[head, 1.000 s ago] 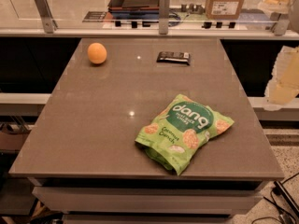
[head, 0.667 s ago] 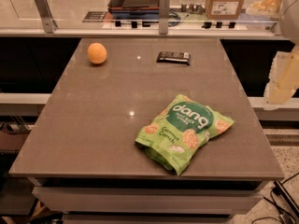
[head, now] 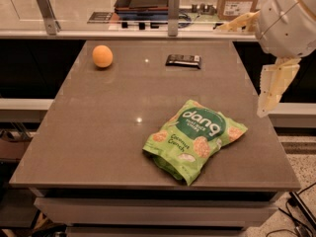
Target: Move green rice chip bag near orange
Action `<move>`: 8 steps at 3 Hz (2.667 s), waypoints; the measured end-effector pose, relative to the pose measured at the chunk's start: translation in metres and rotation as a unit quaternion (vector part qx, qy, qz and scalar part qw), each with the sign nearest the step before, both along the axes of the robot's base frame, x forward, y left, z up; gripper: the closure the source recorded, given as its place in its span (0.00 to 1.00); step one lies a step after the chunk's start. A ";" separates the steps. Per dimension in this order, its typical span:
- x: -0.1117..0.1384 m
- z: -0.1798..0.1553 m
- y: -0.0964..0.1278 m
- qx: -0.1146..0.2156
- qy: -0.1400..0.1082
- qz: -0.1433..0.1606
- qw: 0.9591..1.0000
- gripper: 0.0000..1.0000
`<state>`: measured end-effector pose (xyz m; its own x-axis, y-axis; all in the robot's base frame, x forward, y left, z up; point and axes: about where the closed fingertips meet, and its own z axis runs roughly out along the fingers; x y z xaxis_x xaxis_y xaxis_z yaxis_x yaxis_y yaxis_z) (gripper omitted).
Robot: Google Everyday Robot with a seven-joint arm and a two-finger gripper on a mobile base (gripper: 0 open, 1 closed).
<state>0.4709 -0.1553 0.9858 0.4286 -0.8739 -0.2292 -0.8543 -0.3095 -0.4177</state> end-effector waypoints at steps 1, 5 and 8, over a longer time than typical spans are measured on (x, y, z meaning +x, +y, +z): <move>0.001 -0.028 0.026 0.018 0.019 0.109 0.994 0.00; -0.027 -0.090 0.064 0.006 0.052 0.231 0.971 0.00; -0.029 -0.143 0.078 -0.006 0.047 0.229 0.972 0.00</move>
Offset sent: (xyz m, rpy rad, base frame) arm -0.0226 0.0579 -0.0827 0.0732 0.1312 0.5504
